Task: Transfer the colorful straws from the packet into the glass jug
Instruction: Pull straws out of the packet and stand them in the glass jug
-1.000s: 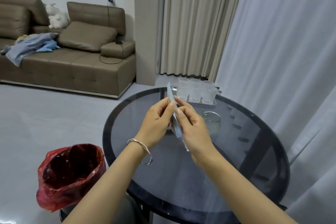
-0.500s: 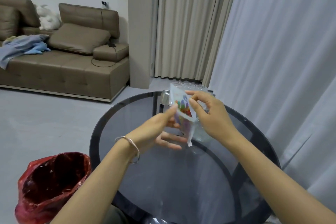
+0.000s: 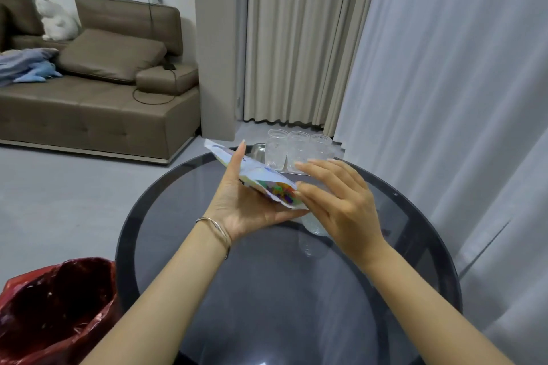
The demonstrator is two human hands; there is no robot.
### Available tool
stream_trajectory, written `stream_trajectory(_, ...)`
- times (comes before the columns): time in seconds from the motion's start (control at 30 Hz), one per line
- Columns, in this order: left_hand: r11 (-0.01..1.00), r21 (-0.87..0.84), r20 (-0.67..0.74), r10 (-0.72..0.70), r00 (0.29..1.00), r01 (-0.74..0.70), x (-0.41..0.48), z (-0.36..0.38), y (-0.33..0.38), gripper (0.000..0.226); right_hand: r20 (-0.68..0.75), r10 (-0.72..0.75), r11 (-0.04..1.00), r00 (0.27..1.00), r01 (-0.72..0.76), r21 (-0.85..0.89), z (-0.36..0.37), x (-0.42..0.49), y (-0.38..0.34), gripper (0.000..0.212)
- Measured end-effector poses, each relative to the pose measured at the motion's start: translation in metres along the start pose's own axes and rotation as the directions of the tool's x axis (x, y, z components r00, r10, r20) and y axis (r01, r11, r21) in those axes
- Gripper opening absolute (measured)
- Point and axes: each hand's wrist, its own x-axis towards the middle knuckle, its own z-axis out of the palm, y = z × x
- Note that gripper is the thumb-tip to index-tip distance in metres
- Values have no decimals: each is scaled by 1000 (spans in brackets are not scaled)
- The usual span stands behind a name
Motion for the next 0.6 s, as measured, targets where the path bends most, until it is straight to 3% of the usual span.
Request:
stream_trajectory(0.07,997,28,-71,70,995,-68,9,1,-5,83,10,198,974,980,-197,113,6,-9,1,4)
stream_trajectory(0.1,991,66,-109,123,986,-116,14,0,-8,67,59,374,896,925,-377,236,8,-11,-1,5)
stream_trajectory(0.13,979,113,-146,186,972,-170,18,-2,-12,51,151,556,733,817,-568,374,12,-12,-5,8)
stream_trajectory(0.17,961,157,-174,254,952,-227,22,-4,-16,34,276,689,487,671,-709,509,16,-12,-11,13)
stream_trajectory(0.2,938,199,-205,323,924,-284,25,-6,-20,22,411,754,178,513,-762,623,22,-11,-18,18)
stream_trajectory(0.27,879,282,-271,458,847,-385,32,-7,-27,25,653,713,-431,255,-575,695,36,-12,-28,25)
stream_trajectory(0.3,833,355,-296,531,794,-424,35,-10,-30,37,737,652,-619,179,-434,654,41,-13,-30,30)
stream_trajectory(0.33,777,453,-313,597,739,-437,38,-14,-34,47,797,591,-732,128,-330,596,45,-15,-30,39)
stream_trajectory(0.43,607,692,-252,710,657,-390,39,-22,-47,39,898,437,-889,47,-132,439,55,-22,-23,54)
stream_trajectory(0.53,524,764,-152,713,685,-376,39,-27,-56,37,934,358,-933,24,-23,358,63,-28,-15,52)
stream_trajectory(0.6,511,768,-93,685,722,-386,39,-27,-58,43,922,388,-922,-19,-18,387,68,-31,-12,48)
